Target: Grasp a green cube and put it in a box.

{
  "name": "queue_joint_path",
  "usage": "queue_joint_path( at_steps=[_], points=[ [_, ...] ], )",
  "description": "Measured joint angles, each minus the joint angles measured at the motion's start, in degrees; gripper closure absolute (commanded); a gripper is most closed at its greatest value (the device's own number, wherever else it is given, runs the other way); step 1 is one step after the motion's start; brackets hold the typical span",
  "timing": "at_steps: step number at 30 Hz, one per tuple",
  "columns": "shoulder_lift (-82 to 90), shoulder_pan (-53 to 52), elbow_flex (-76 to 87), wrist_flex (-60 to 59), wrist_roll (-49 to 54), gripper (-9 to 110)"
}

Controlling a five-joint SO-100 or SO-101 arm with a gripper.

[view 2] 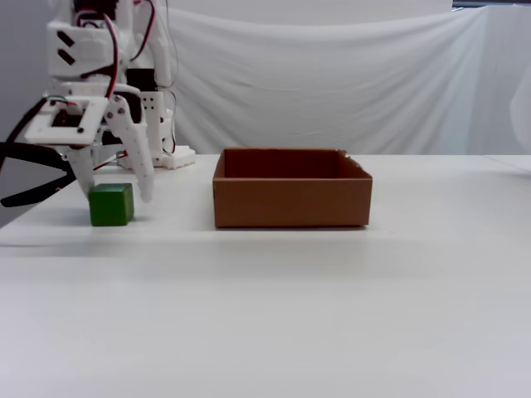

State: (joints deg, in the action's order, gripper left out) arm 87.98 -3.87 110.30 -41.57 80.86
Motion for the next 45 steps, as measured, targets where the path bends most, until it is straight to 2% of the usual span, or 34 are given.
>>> queue_joint_path(
  at_steps=[45],
  points=[
    [-0.26,-0.09,0.09,1.23,-0.09,85]
  ],
)
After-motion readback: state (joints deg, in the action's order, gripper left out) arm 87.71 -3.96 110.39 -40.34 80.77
